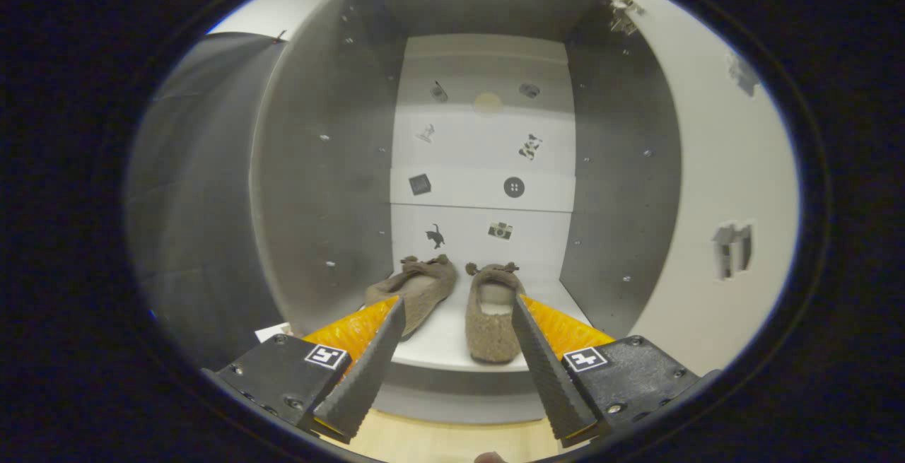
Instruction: Open the shoe cabinet door, grab the shoes and put them into the shoe cabinet, then close the shoe cabinet door.
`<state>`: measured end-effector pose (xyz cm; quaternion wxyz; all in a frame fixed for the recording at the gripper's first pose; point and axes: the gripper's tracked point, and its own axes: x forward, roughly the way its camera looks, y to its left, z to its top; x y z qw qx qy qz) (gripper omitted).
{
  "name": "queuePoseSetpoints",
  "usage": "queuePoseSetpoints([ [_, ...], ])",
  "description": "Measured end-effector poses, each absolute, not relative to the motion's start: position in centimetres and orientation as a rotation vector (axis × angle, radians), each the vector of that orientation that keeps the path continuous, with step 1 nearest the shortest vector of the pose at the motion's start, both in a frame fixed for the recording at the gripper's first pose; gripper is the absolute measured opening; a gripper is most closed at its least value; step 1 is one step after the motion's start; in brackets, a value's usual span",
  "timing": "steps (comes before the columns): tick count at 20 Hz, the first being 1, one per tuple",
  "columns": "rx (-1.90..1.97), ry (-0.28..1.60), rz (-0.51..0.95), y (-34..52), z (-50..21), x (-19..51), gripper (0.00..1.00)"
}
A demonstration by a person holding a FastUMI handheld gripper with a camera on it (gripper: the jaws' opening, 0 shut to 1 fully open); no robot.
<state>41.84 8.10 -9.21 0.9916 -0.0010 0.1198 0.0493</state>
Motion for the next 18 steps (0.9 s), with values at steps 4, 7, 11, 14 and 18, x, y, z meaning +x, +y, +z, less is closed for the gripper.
queuePoseSetpoints([
  [4, -0.026, 0.178, 0.114, 8.6, -6.9, 32.9, 0.97],
  [7, -0.035, 0.136, 0.133, 9.3, -5.8, 26.1, 0.99],
  [11, -0.052, 0.108, 0.235, 11.0, -4.8, 17.6, 0.99],
  [14, -0.032, 0.089, 0.288, 10.4, -3.4, 12.4, 0.99],
  [18, -0.063, 0.039, 0.313, 7.4, -2.0, 6.8, 1.00],
])
